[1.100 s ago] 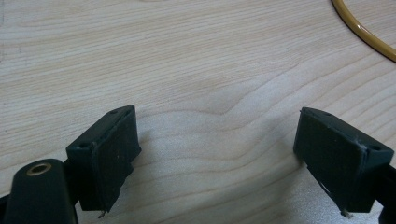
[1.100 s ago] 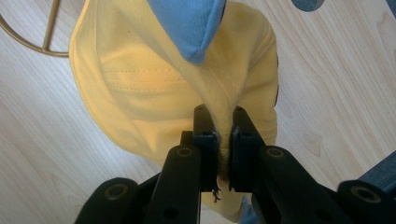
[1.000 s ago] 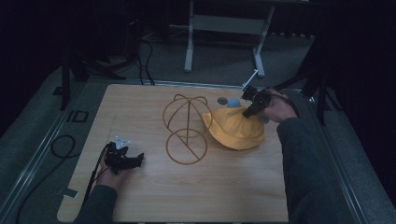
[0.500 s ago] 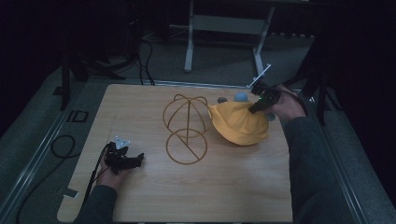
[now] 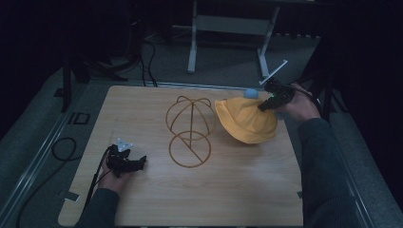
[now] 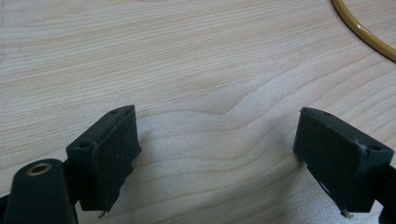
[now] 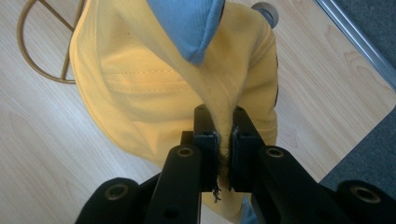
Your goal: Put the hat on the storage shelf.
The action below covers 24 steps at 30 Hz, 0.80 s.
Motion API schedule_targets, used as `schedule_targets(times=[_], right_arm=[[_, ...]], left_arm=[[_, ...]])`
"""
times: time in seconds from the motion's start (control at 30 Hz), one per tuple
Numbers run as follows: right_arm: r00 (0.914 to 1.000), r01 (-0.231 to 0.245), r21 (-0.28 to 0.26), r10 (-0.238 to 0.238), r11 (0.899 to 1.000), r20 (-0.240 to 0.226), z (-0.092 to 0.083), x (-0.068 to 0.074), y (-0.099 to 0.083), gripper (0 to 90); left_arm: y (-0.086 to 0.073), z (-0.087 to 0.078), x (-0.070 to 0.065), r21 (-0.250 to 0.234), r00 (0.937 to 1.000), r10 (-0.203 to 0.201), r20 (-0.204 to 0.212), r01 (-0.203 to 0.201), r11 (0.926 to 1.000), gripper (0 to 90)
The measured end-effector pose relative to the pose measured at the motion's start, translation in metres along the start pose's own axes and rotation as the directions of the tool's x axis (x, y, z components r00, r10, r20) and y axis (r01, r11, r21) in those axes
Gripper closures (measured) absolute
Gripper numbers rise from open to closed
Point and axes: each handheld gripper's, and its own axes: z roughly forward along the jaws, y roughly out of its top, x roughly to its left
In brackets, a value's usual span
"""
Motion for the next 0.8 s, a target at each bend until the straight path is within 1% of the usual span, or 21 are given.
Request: schedule_targets(times=[0.33,0.5,0.6,0.73,0.8], right_arm=[[0.9998,0.000,-0.056,-0.001,0.998,-0.019,-0.012,0.001,0.001,84.4],[0.9996,0.006,-0.076,-0.008,0.997,-0.027,-0.016,0.003,0.003,84.4],[0.9995,0.003,-0.090,-0.005,0.996,-0.032,-0.019,0.002,0.004,84.4],[0.9987,0.002,-0.119,-0.008,0.993,-0.050,-0.024,0.002,0.003,84.4],[0.9986,0.003,-0.124,-0.009,0.992,-0.052,-0.026,0.002,0.003,84.4]], left_arm=[[0.000,0.000,0.000,0.002,1.0000,0.000,0.001,0.000,1.0000,14.3],[0.000,0.000,0.000,0.002,1.0000,0.001,0.001,-0.001,1.0000,14.3],[0.000,0.000,0.000,0.003,1.0000,0.002,0.001,-0.002,1.0000,14.3],[0.000,0.000,0.000,0.003,1.0000,0.002,0.001,-0.002,1.0000,14.3],[0.000,0.000,0.000,0.003,1.0000,0.002,0.001,-0.002,1.0000,14.3]])
